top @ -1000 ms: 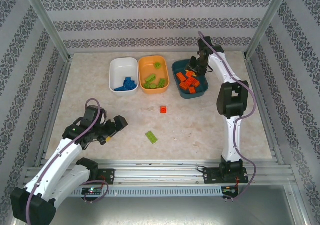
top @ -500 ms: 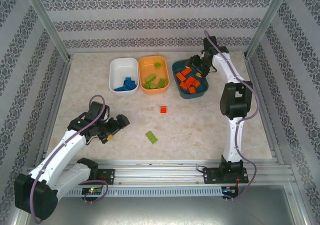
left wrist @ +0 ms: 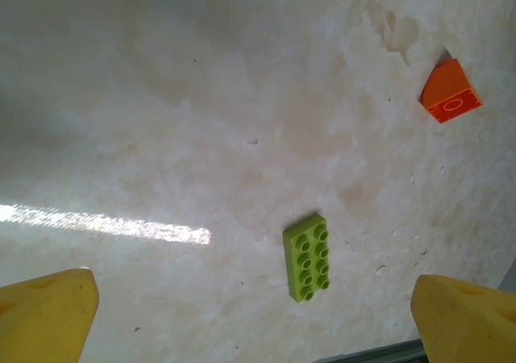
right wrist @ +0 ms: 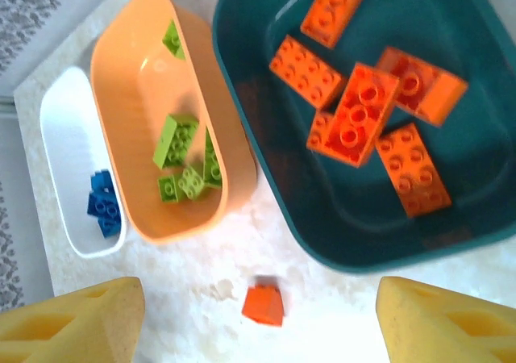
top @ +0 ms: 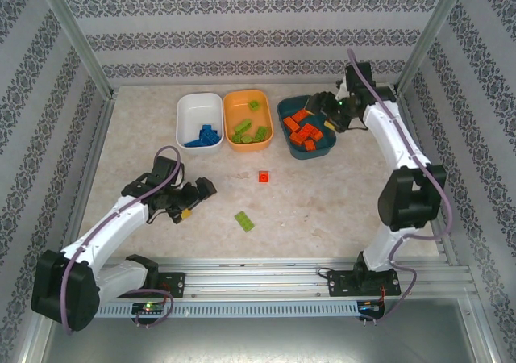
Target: Sort the legos into containers by color
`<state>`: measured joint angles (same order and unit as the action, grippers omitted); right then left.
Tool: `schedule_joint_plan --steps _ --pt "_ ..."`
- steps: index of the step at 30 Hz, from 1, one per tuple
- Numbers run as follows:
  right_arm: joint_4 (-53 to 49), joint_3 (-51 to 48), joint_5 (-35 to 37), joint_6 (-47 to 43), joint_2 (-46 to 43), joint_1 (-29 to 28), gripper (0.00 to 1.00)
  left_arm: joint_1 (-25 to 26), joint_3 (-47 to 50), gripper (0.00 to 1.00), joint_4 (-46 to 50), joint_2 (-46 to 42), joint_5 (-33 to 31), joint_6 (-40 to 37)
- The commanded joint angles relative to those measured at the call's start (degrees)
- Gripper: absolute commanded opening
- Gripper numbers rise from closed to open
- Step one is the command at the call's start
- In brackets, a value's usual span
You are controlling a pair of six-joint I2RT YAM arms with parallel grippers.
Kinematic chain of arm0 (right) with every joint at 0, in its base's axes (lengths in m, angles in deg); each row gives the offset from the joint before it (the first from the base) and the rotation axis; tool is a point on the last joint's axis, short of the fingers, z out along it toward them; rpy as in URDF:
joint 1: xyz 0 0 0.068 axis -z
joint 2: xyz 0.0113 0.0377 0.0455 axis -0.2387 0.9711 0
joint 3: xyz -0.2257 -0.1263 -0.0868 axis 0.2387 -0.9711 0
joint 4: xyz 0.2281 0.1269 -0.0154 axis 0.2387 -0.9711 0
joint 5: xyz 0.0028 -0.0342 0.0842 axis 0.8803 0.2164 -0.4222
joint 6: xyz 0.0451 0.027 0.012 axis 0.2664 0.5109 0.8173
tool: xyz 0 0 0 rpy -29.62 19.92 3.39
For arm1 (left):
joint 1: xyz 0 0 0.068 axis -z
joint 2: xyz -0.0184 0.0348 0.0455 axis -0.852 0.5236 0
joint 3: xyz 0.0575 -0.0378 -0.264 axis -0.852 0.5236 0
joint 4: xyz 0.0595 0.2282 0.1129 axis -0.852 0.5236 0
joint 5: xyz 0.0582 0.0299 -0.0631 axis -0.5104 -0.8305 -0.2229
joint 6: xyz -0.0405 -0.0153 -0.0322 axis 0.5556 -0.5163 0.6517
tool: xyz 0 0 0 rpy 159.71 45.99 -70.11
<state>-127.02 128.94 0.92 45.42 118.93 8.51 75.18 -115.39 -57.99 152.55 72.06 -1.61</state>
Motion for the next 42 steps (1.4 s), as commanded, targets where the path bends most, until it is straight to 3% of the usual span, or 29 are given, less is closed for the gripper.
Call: schedule_joint_plan --steps 1,10,21,30,42 --pt "4.14 -7.35 -2.01 0.55 -4.79 -1.70 0.76 -0.19 -0.71 1.00 -4.11 0.88 1.61 -1.01" --pt "-2.73 -14.11 6.25 -6.32 -7.19 -13.52 0.80 -0.13 0.01 1.00 -6.65 2.50 3.04 0.00" --pt "-8.79 -11.60 14.11 -6.56 0.15 -24.84 0.81 -0.23 3.01 1.00 -6.06 -0.78 3.37 1.75" --pt "-10.63 -5.94 15.08 -3.14 6.78 -29.66 0.81 -0.50 5.60 1.00 -3.72 -5.35 3.15 2.16" --pt "-12.74 0.23 16.93 -0.35 13.67 -31.95 0.81 -2.08 6.71 1.00 2.48 -11.35 3.24 -0.16"
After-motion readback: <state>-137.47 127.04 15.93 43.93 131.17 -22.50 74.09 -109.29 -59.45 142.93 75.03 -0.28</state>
